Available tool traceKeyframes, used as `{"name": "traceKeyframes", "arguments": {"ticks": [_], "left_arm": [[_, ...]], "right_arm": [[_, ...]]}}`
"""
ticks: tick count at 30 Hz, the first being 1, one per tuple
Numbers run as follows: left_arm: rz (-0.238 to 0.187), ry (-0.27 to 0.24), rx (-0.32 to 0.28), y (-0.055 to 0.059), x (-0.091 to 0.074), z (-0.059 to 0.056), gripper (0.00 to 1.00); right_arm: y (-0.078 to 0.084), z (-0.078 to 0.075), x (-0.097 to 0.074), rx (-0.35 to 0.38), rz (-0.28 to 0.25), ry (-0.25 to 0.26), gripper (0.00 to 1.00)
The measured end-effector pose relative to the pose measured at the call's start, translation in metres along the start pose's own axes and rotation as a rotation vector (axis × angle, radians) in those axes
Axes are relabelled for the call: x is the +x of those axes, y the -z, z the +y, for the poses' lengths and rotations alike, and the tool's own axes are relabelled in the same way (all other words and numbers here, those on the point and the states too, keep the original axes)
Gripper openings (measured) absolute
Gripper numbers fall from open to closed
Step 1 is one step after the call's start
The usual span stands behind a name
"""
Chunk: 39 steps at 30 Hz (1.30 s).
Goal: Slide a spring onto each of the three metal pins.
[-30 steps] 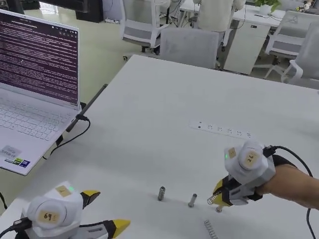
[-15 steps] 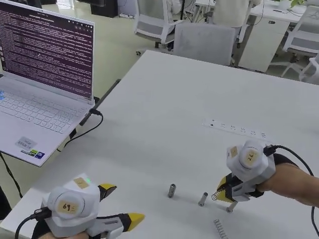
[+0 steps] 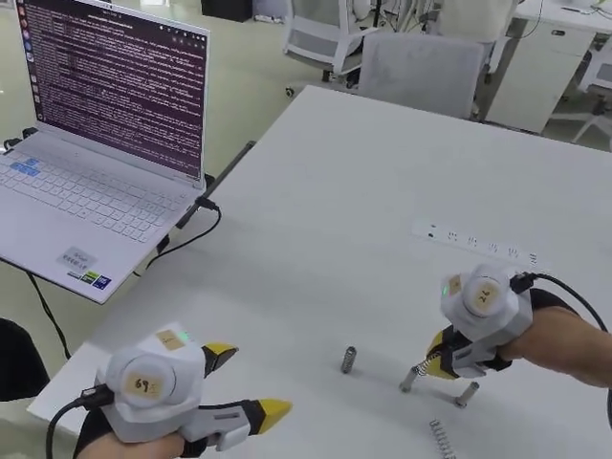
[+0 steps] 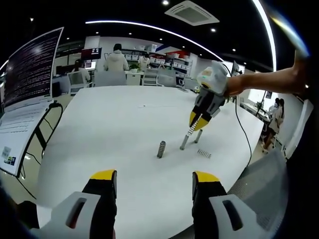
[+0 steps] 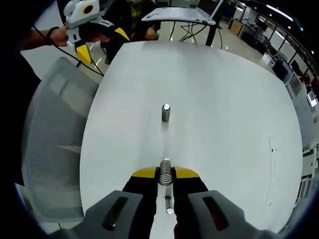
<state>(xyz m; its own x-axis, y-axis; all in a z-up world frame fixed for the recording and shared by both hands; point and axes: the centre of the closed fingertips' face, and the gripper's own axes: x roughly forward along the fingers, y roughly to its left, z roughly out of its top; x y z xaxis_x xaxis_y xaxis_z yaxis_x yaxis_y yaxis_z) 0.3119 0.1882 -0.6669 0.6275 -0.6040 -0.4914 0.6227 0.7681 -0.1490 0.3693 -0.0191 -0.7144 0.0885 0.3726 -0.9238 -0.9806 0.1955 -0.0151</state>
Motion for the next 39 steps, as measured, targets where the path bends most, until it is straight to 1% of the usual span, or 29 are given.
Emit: {"name": "traceKeyframes", "arguments": {"ticks": [5,14,22,24,27,32,39], "left_arm": [[0.001,-0.002,-0.008,0.001,-0.001,0.001,0.56],[0.004,-0.007,-0.018,0.002,0.000,0.004,0.55],[0.009,-0.006,-0.020,0.004,0.001,0.005,0.55],[0.011,-0.006,-0.022,0.004,0.002,0.005,0.55],[0.013,-0.006,-0.020,0.005,0.003,0.005,0.54],[0.015,-0.007,-0.023,0.005,0.003,0.006,0.54],[0.015,-0.009,-0.024,0.004,0.003,0.008,0.54]], "right_arm": [[-0.002,0.000,0.005,-0.010,0.013,-0.012,0.08],[0.000,-0.001,0.012,-0.031,0.040,-0.024,0.08],[0.000,0.001,0.020,-0.052,0.065,-0.040,0.09],[0.001,0.002,0.022,-0.053,0.073,-0.051,0.09],[0.003,0.002,0.027,-0.065,0.090,-0.057,0.09],[0.005,0.002,0.034,-0.068,0.104,-0.064,0.09],[0.007,0.000,0.047,-0.065,0.120,-0.058,0.09]]}}
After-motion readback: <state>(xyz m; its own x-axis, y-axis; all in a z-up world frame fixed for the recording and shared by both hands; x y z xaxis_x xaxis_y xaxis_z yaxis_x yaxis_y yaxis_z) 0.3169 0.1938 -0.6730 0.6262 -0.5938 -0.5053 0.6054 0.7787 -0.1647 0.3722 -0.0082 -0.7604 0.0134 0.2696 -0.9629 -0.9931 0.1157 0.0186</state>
